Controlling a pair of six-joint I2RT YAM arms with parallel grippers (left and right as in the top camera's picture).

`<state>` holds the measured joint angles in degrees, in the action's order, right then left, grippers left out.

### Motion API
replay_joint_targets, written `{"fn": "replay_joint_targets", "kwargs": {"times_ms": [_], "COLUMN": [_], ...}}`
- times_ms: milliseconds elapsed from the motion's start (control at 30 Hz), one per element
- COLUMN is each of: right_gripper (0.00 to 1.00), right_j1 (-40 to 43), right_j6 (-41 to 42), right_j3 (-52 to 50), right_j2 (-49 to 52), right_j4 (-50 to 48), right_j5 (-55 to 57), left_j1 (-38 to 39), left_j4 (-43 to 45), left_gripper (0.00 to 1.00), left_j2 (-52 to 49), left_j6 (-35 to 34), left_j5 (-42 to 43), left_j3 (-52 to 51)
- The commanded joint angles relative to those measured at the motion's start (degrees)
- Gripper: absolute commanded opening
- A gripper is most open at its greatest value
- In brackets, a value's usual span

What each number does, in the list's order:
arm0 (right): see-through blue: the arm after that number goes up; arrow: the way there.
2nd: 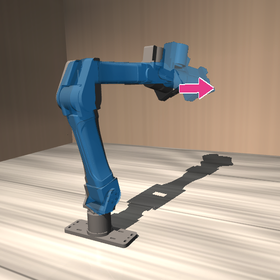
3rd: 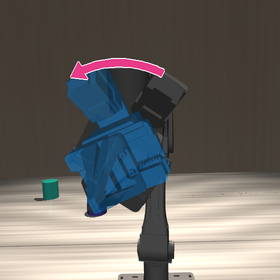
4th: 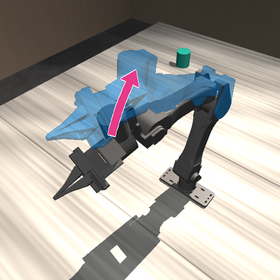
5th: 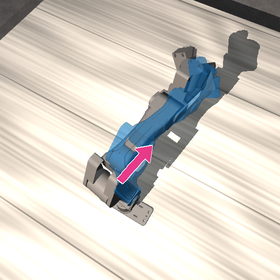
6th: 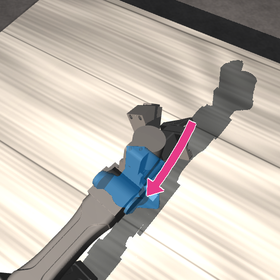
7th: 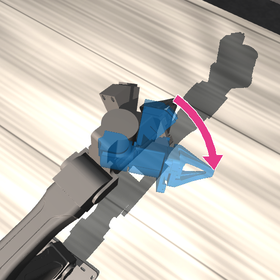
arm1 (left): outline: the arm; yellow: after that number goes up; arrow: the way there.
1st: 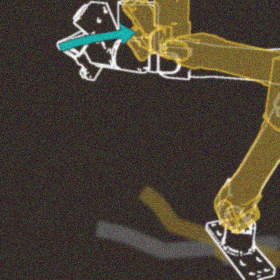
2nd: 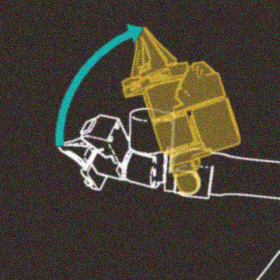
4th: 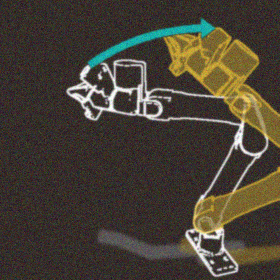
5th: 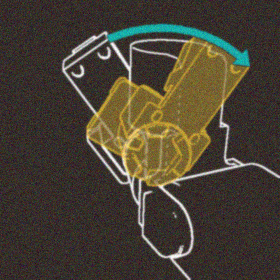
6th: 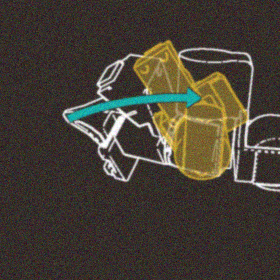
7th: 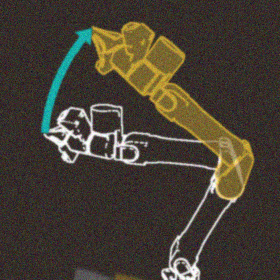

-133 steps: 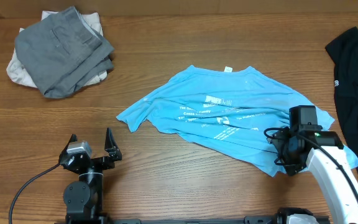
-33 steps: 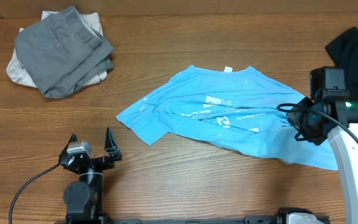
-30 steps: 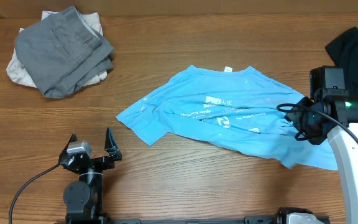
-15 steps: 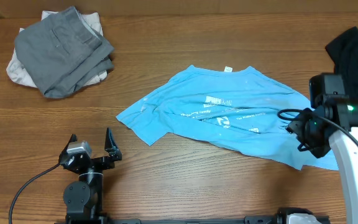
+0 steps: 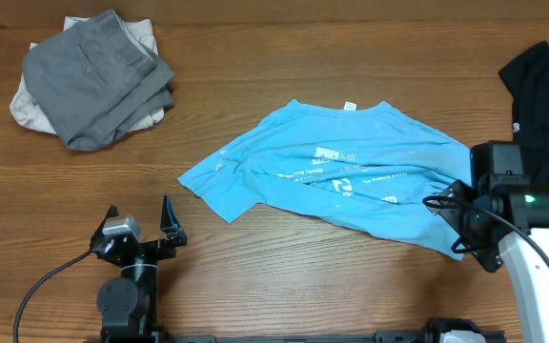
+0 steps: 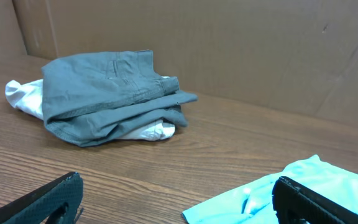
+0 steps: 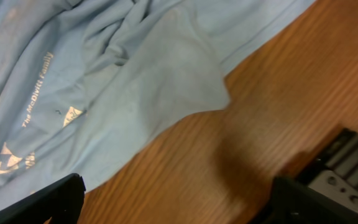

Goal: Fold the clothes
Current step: 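Reach the left gripper to the T-shirt's left side and grasp it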

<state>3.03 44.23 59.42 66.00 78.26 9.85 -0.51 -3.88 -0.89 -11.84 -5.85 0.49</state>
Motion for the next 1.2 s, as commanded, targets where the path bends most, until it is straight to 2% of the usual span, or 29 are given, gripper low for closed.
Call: {"fn": "replay_joint_targets", "kwargs": {"times_ms": [0,600,733,867,933,1033,1167], "right_gripper": [1.00,1.00,1.00,1.00,1.00,1.00,1.00], "right_j1": [0.28,0.26,0.26,0.26,0.26,0.26,0.26], "right_j6": [0.81,1.44,1.44,1.36,1.14,1.14,1.18], "right_j3": [-2.03,-13.55,-14.47,-14.47,-14.47,-14.47,-14.47], "right_j2": [-0.37,0.55,1.14,1.29,1.29,1.29,1.29], "right_j4": [-3.15,-11.15,-12.28,-12.41,-12.44,-12.46,-12.61], "right_j5": [-4.28,-6.16,-9.40,-10.40,-10.40,-10.40,-10.40], "left_j1": [-0.37,-0.26,-0.20,-0.22,-0.22,-0.20,-0.20], "left_j4": [0.07,0.11,2.58,10.97,12.87,12.37,7.19], "left_gripper": [1.00,1.00,1.00,1.00,1.00,1.00,1.00], "left_j2": [0.61,0.61,0.63,0.61,0.61,0.48,-3.21], "left_j6": [1.11,0.33,-3.26,-3.61,-4.17,-8.22,-5.88], "left_j5": [-0.11,0.37,4.98,24.26,29.83,30.14,29.53], "left_j3": [-0.22,-0.22,-0.22,-0.11,0.59,3.37,12.20]}}
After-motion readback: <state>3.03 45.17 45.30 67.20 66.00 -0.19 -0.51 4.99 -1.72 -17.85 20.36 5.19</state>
